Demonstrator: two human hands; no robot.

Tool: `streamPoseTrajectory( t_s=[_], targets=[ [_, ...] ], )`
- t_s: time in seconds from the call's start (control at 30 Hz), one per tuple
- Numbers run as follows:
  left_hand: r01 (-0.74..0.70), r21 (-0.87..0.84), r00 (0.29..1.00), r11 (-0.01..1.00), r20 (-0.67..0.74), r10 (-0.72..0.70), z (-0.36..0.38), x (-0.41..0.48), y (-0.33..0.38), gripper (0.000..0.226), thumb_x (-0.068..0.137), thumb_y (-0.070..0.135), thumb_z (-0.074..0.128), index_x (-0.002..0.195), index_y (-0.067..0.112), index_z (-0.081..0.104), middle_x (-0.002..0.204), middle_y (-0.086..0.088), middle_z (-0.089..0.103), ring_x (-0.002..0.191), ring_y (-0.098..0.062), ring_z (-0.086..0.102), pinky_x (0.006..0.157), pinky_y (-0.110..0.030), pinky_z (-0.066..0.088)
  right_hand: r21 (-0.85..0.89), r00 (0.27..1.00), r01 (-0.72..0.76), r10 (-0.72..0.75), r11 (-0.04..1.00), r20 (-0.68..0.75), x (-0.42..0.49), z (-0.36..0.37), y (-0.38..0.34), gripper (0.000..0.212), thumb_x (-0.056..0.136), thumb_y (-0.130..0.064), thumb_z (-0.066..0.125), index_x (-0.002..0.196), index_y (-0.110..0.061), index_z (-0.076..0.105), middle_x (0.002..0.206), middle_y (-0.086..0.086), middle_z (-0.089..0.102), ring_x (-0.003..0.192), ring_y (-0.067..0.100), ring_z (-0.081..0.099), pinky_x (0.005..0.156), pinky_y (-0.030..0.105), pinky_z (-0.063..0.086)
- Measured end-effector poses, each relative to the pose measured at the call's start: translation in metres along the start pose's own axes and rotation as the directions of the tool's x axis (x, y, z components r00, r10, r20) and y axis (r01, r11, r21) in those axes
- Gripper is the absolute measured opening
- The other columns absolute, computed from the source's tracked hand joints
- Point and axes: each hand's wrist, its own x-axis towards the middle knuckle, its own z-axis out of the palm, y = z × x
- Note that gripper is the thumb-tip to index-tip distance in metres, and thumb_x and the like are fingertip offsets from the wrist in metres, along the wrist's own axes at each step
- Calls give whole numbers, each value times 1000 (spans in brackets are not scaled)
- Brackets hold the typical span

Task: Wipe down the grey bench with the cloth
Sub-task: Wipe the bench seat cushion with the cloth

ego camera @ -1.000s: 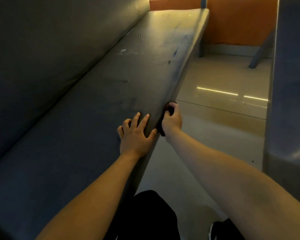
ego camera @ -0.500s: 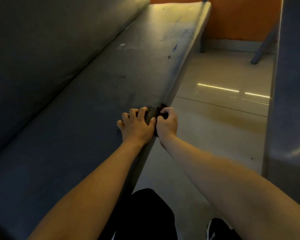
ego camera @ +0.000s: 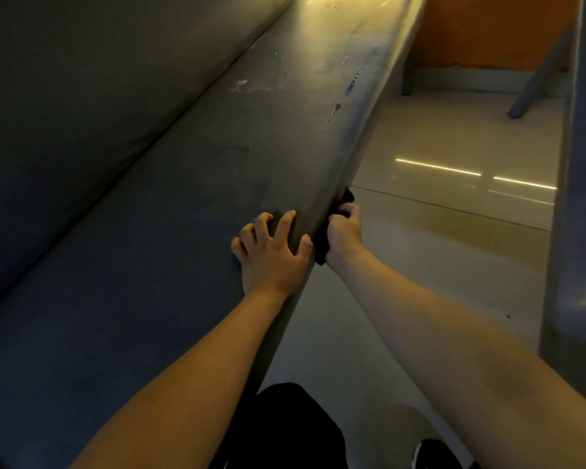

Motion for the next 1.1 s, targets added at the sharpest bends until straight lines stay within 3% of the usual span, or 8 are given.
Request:
streamPoseTrajectory(
  t_s=[0.13, 0.37, 0.47, 0.67, 0.77, 0.87, 0.97, 1.1],
  targets=[
    [6, -3, 1000, 1000, 8, -6, -2, -1, 3, 54, 97, 63, 35, 148, 44, 31, 148, -3, 25, 136, -33, 20, 115, -54, 15, -198, 999, 31, -36, 980, -23, -17, -8, 14, 24, 75, -9, 42, 84, -30, 53, 104, 13, 61, 99, 39, 61, 79, 53, 57],
    [-12, -15, 1000, 1000, 23, 12, -8, -4, -1, 56, 98, 64, 33, 150, 45, 30, 149, -2, 26, 136, -31, 21, 115, -53, 15, -353, 998, 67, -59, 933, 33, -43, -24, 32, 16, 85, -5, 50, 89, -19, 57, 95, 11, 62, 93, 34, 61, 83, 51, 57],
    [-33, -20, 998, 999, 51, 34, -10, -3, -2, 56, 99, 64, 32, 152, 45, 29, 149, -3, 25, 137, -31, 21, 116, -53, 15, -205, 995, 104, -101, 973, 21, -32, -23, 14, 24, 90, -5, 52, 97, -28, 57, 103, 8, 61, 97, 32, 61, 81, 49, 58],
    [-23, -28, 999, 999, 37, 24, -8, -3, -4, 55, 99, 64, 33, 151, 45, 30, 149, -2, 24, 138, -30, 19, 117, -53, 14, 79, 984, 155, -161, 985, 72, 8, -13, -26, 30, 104, -14, 49, 120, -38, 56, 126, 2, 60, 115, 24, 59, 100, 48, 53],
    [-13, -36, 999, 999, 30, 14, -5, -2, -2, 54, 98, 64, 33, 149, 45, 31, 149, -2, 25, 138, -30, 19, 117, -53, 15, -67, 984, 167, -162, 984, 79, 5, -8, -12, 34, 102, -16, 49, 127, -38, 54, 127, 0, 59, 115, 22, 59, 102, 48, 53],
    [-18, -29, 999, 999, 26, 19, -3, 0, -2, 53, 99, 62, 34, 148, 45, 30, 150, -2, 24, 138, -30, 20, 116, -53, 16, -130, 984, 173, -176, 976, -10, -9, -5, -5, 31, 89, -20, 55, 116, -32, 64, 118, 2, 63, 107, 23, 60, 98, 49, 55],
    [-11, -29, 1000, 1000, 22, 11, -5, 0, -4, 52, 99, 60, 36, 148, 43, 31, 149, -2, 25, 138, -30, 21, 115, -53, 17, -176, 986, 165, -161, 970, 37, -27, -12, -4, 26, 83, -17, 59, 103, -30, 70, 108, 3, 66, 101, 23, 62, 93, 48, 56],
    [-6, -137, 1000, 991, 13, 8, -10, -3, -1, 46, 103, 46, 38, 147, 35, 40, 148, -1, 33, 139, -25, 24, 117, -50, 19, -427, 929, 369, -339, 825, 148, -39, -21, -5, 30, 90, -18, 62, 118, -26, 71, 118, 0, 63, 111, 20, 57, 100, 41, 52]
  ],
)
